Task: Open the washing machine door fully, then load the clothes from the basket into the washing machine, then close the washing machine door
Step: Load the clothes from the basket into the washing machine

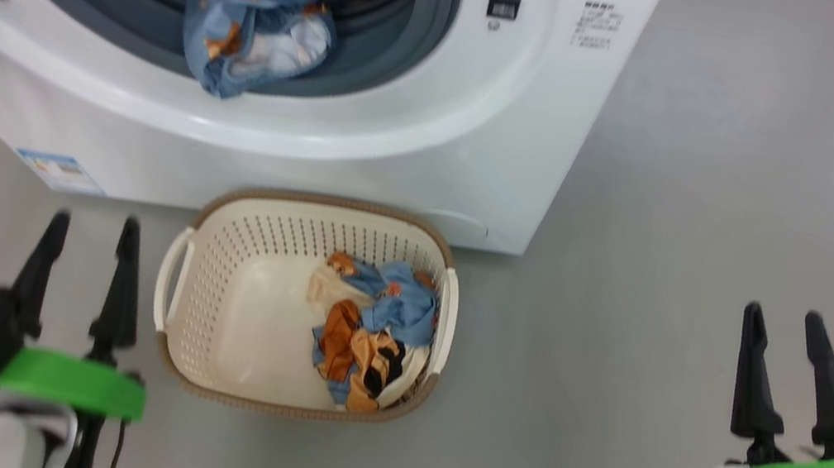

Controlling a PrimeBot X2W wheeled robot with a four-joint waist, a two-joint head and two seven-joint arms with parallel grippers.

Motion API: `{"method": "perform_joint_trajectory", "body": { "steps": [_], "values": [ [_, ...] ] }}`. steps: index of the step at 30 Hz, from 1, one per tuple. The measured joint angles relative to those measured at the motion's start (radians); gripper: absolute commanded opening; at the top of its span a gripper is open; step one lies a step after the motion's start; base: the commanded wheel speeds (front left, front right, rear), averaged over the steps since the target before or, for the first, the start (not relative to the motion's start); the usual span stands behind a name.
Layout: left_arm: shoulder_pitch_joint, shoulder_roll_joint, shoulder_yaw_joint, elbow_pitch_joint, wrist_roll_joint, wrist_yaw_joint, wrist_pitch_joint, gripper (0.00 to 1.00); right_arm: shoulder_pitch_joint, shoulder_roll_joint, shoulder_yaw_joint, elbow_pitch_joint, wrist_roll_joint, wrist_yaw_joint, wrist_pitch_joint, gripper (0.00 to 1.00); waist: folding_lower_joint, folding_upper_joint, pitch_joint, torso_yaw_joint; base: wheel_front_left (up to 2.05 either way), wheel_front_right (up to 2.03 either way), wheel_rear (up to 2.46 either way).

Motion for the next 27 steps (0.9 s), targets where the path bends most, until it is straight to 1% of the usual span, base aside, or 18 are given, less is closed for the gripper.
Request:
{"method": "perform_joint_trajectory", "body": {
  "steps": [3,12,16,27],
  "values": [
    [-0.082,0.007,-0.018,0.041,-0.006,0.0,0.0,1.0,-0.038,-0.001,0.008,-0.003,-0.004,0.0,0.0,1.0,0.0,0.0,0.042,-0.002,0.0,0.0,0.0],
    [-0.311,0.065,-0.045,0.181,-0.012,0.0,0.0,1.0,-0.135,0.005,0.037,-0.009,-0.005,0.0,0.0,1.0,0.0,0.0,0.168,-0.023,0.0,0.0,0.0],
    [-0.378,0.09,-0.058,0.249,-0.012,0.0,0.0,1.0,-0.146,0.023,0.06,-0.008,-0.005,0.0,0.0,1.0,0.0,0.0,0.202,-0.052,0.0,0.0,0.0],
    [-0.547,0.165,-0.073,0.388,-0.012,0.0,0.0,1.0,-0.183,0.043,0.065,-0.015,-0.005,0.0,0.0,1.0,0.0,0.0,0.286,-0.124,0.0,0.0,0.0]
  ]
}}
